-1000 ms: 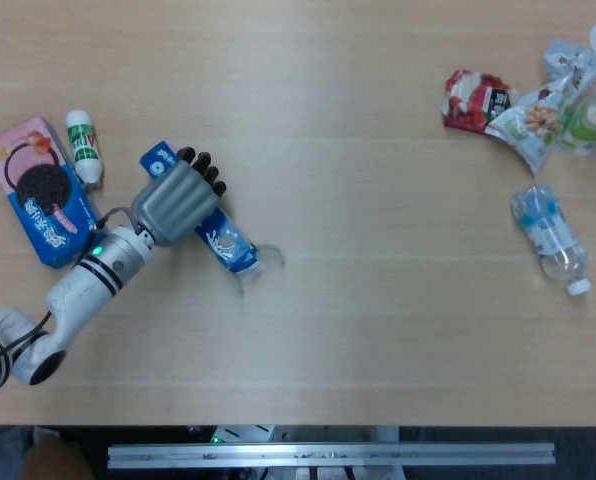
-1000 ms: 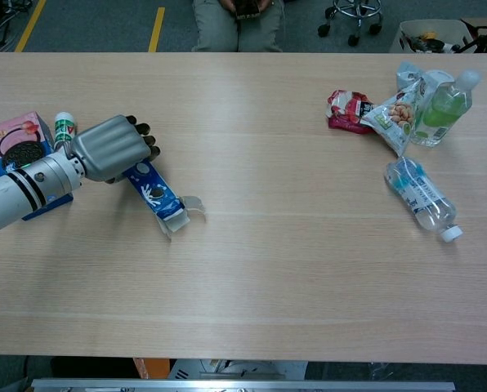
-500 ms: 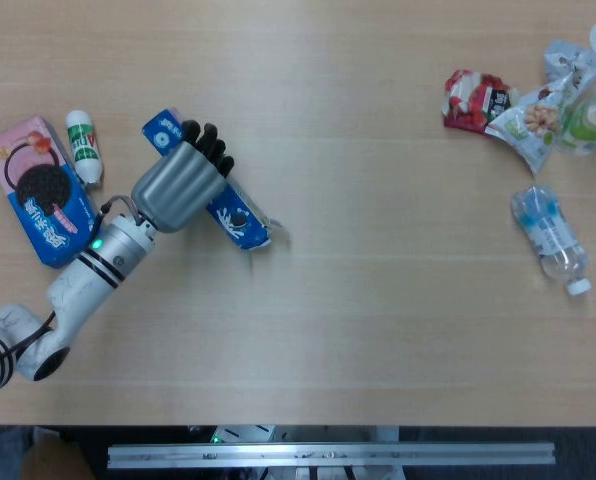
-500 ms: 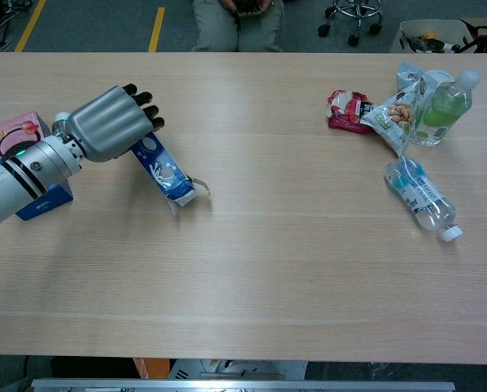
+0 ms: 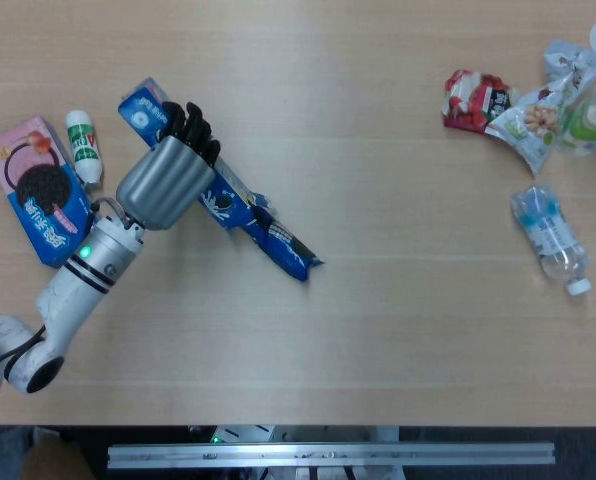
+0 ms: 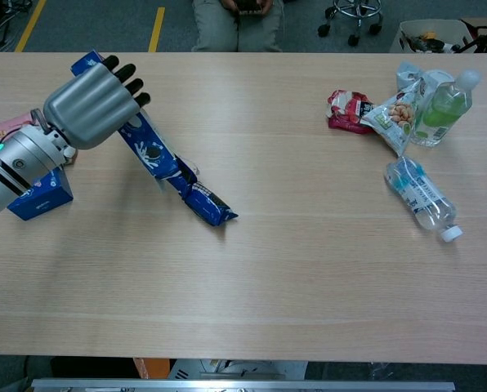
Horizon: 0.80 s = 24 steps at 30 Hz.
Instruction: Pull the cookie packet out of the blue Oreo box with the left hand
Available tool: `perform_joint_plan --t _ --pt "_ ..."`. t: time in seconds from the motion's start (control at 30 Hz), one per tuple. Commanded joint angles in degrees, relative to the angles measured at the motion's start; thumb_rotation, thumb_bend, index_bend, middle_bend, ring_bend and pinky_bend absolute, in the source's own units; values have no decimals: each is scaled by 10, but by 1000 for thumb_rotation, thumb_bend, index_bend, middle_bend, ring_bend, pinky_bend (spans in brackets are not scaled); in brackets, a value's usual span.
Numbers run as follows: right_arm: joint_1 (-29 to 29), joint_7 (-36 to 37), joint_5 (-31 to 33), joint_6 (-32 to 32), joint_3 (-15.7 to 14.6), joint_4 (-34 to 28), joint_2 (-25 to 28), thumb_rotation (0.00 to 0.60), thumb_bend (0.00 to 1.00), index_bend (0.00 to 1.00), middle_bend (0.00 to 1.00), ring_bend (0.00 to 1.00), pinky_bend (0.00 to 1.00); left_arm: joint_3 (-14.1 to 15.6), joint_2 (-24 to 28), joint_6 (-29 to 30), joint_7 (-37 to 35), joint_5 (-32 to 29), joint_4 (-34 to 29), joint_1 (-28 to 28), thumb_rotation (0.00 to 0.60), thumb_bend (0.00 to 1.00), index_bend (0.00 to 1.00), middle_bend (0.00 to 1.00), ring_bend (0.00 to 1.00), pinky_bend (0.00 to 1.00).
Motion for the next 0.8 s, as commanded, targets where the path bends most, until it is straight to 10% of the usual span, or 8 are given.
perform_joint_plan --t 0.03,0.8 --pt "0 -1 -1 1 0 -1 1 600 355 414 427 398 430 -5 1 3 0 2 -1 1 600 262 442 364 251 332" --pt "-6 -5 -3 9 -3 -7 4 600 355 414 427 398 430 -20 -13 -27 -89 12 84 -21 600 262 444 367 247 312"
